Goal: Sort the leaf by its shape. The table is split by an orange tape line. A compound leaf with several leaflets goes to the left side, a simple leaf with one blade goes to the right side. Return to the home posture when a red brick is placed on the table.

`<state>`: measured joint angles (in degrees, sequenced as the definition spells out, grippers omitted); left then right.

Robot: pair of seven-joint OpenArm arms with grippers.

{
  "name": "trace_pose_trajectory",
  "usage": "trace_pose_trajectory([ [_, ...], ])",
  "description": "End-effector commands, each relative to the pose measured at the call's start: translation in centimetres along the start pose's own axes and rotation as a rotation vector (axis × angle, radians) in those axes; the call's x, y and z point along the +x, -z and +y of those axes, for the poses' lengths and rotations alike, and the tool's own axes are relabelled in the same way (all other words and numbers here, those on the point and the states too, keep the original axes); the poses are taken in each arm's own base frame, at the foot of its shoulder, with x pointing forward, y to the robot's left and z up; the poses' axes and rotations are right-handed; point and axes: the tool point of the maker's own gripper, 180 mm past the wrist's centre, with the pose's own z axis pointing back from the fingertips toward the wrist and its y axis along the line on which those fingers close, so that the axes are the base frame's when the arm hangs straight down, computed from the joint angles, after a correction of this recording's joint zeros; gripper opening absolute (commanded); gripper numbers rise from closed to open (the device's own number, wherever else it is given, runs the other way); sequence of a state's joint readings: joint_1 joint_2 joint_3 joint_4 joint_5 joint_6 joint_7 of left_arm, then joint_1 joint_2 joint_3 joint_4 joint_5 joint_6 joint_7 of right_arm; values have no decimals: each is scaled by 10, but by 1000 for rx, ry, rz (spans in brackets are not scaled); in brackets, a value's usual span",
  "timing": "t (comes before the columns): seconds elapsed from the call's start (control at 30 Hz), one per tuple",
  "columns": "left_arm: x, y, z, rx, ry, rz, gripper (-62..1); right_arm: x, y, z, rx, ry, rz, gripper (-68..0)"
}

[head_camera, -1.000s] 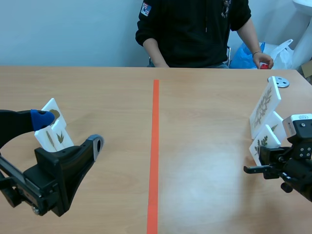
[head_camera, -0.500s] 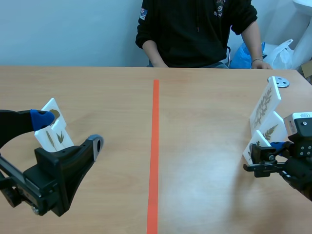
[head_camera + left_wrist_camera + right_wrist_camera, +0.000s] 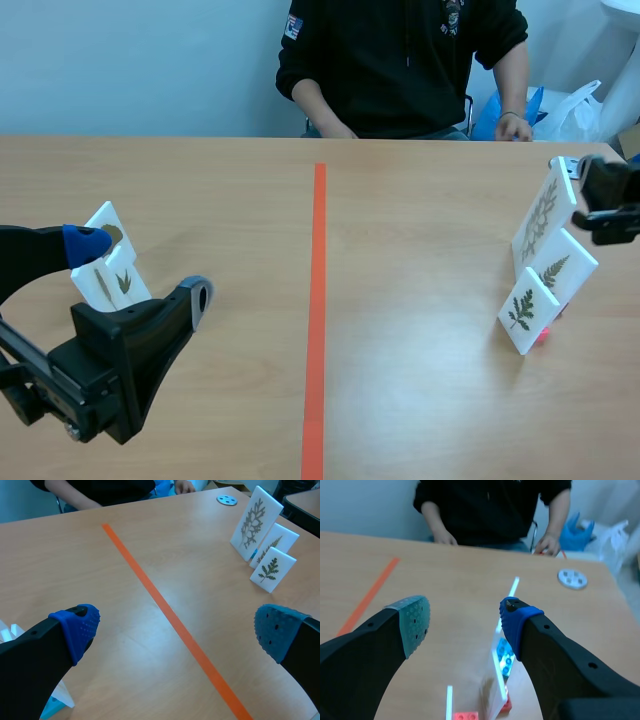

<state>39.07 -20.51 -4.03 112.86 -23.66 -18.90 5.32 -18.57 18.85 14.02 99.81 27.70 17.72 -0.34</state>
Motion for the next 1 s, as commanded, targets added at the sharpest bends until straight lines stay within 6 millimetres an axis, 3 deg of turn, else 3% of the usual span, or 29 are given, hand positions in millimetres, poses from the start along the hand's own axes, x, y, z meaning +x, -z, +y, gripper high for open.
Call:
trace_pose_trajectory([
  [0.0, 14, 1, -5, -16, 5, -45, 14, 15, -2, 3, 39, -41, -21, -363],
  [0.17, 13, 1, -5, -16, 5, -45, 14, 36, -18, 25, 161, -70, -28, -184],
  [0.37, 13, 1, -5, -16, 5, -44, 14, 19, -45, 55, 275, 0, 45, 4],
  [0.6, 13, 0, -5, -17, 5, -44, 14, -2, -68, 70, 331, 62, 126, 4],
  [0.97, 13, 0, -5, -17, 4, -44, 14, -2, -68, 70, 325, 70, 119, 4],
])
